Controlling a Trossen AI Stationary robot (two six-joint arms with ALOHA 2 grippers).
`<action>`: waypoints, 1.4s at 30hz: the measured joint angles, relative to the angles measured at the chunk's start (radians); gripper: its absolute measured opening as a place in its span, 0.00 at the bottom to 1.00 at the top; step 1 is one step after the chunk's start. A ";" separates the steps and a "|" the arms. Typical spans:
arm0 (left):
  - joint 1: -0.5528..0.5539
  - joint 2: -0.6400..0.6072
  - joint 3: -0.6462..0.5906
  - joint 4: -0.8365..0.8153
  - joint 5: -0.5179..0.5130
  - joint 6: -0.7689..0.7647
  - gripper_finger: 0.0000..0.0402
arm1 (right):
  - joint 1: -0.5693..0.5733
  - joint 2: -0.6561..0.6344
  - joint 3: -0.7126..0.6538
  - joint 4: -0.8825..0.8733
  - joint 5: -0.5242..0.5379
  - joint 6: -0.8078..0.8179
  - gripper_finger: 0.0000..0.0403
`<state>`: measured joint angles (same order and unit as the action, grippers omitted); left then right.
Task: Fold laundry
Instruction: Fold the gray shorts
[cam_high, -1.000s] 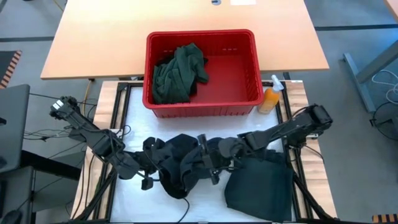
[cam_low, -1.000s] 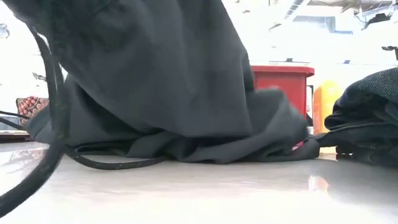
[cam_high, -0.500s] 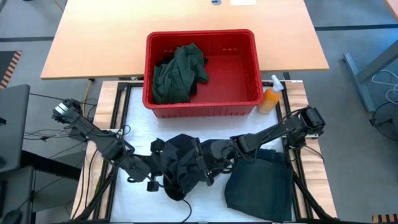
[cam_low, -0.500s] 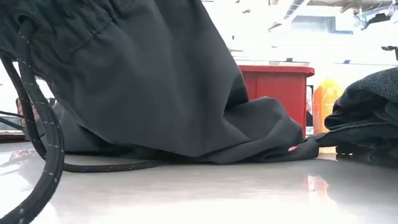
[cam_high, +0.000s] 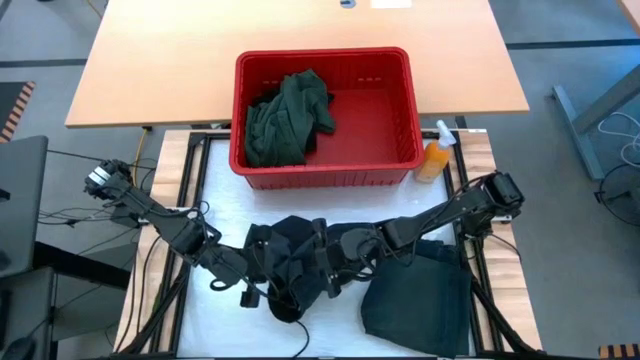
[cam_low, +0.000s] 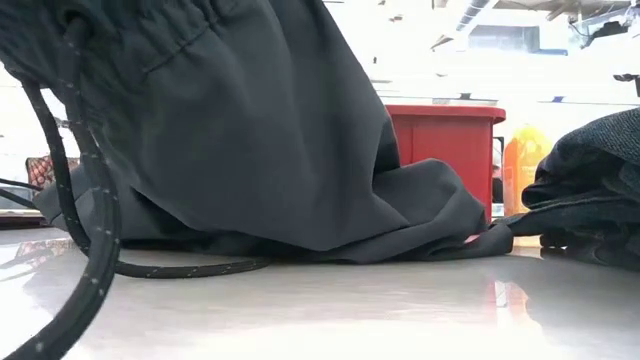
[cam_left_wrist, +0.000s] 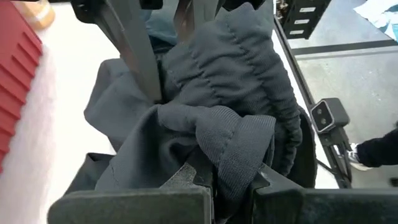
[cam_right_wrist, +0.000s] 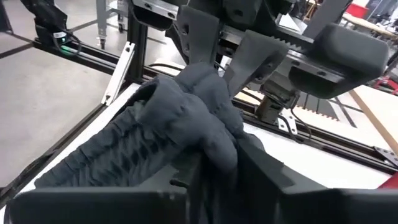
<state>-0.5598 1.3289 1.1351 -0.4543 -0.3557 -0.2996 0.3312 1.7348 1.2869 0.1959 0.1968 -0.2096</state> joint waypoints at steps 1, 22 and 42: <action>0.000 0.000 0.000 0.000 0.006 -0.002 0.01 | 0.003 0.000 0.000 0.000 0.007 0.000 0.35; 0.032 0.079 0.000 0.174 0.148 0.065 0.01 | -0.005 0.006 0.000 0.067 -0.058 -0.032 0.57; 0.041 0.065 0.000 0.166 0.121 0.079 0.01 | -0.003 0.019 0.002 0.030 -0.267 0.052 0.57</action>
<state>-0.5188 1.3937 1.1351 -0.2878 -0.2352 -0.2208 0.3282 1.7535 1.2884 0.2260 -0.0698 -0.1578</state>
